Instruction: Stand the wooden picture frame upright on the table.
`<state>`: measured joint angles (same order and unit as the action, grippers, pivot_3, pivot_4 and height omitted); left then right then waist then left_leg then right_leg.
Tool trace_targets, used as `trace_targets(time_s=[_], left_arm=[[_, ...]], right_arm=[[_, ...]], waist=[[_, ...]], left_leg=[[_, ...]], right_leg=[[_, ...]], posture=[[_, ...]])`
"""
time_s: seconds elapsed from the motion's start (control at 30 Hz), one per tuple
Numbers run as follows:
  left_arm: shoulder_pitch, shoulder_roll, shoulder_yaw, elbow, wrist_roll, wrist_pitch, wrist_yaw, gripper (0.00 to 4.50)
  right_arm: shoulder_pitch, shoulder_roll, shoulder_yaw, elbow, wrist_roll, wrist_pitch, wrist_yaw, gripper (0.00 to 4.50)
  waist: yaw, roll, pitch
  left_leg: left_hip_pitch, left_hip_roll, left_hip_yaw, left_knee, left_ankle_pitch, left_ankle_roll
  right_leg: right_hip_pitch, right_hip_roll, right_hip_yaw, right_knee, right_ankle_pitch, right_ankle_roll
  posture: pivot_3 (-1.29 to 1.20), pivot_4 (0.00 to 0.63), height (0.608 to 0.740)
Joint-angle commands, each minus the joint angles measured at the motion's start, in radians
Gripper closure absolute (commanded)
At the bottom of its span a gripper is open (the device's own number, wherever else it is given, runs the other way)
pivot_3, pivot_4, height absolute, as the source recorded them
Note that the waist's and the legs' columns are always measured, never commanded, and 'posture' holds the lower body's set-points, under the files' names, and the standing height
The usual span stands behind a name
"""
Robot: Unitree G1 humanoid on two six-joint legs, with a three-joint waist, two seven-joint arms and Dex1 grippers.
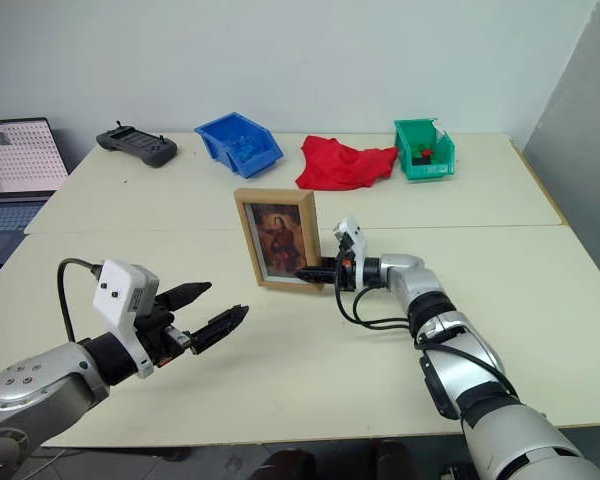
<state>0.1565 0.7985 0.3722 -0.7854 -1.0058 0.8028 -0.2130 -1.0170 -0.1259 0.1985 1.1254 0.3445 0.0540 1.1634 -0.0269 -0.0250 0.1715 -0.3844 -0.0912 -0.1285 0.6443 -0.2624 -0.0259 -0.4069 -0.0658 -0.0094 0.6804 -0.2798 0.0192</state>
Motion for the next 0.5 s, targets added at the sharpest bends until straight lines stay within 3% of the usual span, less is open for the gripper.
trace_targets(time_s=[0.03, 0.17, 0.2, 0.27, 0.5], left_arm=[[0.017, -0.023, 0.011, -0.008, 0.022, -0.034, -0.033, 0.00], [0.009, -0.028, -0.012, -0.005, 0.039, -0.029, -0.059, 0.00], [0.002, -0.027, -0.016, 0.000, 0.042, -0.028, -0.065, 0.00], [-0.010, -0.022, -0.023, 0.010, 0.050, -0.025, -0.080, 0.00], [-0.059, -0.001, -0.033, 0.075, 0.084, -0.020, -0.146, 0.00]], right_arm=[[0.033, 0.020, -0.046, 0.000, -0.043, -0.087, -0.010, 3.21], [0.086, 0.029, -0.053, -0.009, -0.089, -0.123, -0.013, 3.21], [0.095, 0.028, -0.054, -0.010, -0.101, -0.132, -0.016, 2.50], [0.109, 0.021, -0.054, -0.014, -0.127, -0.150, -0.011, 2.20], [0.145, -0.061, -0.065, -0.081, -0.181, -0.163, 0.011, 0.49]], waist=[[-0.002, 0.000, 0.000], [-0.003, 0.000, 0.000], [-0.003, 0.000, 0.000], [-0.002, 0.000, 0.000], [0.000, 0.000, -0.001]], left_leg=[[0.001, 0.000, 0.000, 0.000, 0.000, 0.000], [0.002, 0.001, 0.000, 0.000, 0.000, 0.000], [0.002, 0.001, 0.000, 0.000, 0.000, 0.000], [0.002, 0.001, 0.000, 0.000, 0.000, 0.000], [0.002, 0.001, -0.001, 0.000, 0.000, 0.000]], right_leg=[[0.001, 0.000, 0.000, 0.000, 0.000, 0.000], [0.001, 0.001, 0.000, 0.001, 0.000, 0.000], [0.002, 0.001, 0.000, 0.001, 0.000, 0.000], [0.002, 0.001, 0.000, 0.001, 0.000, 0.000], [0.002, 0.001, 0.000, 0.001, 0.000, 0.000]], posture=[[0.00, 0.150, 0.740], [0.00, 0.150, 0.740], [0.00, 0.150, 0.740], [0.00, 0.150, 0.740], [0.00, 0.150, 0.740]])
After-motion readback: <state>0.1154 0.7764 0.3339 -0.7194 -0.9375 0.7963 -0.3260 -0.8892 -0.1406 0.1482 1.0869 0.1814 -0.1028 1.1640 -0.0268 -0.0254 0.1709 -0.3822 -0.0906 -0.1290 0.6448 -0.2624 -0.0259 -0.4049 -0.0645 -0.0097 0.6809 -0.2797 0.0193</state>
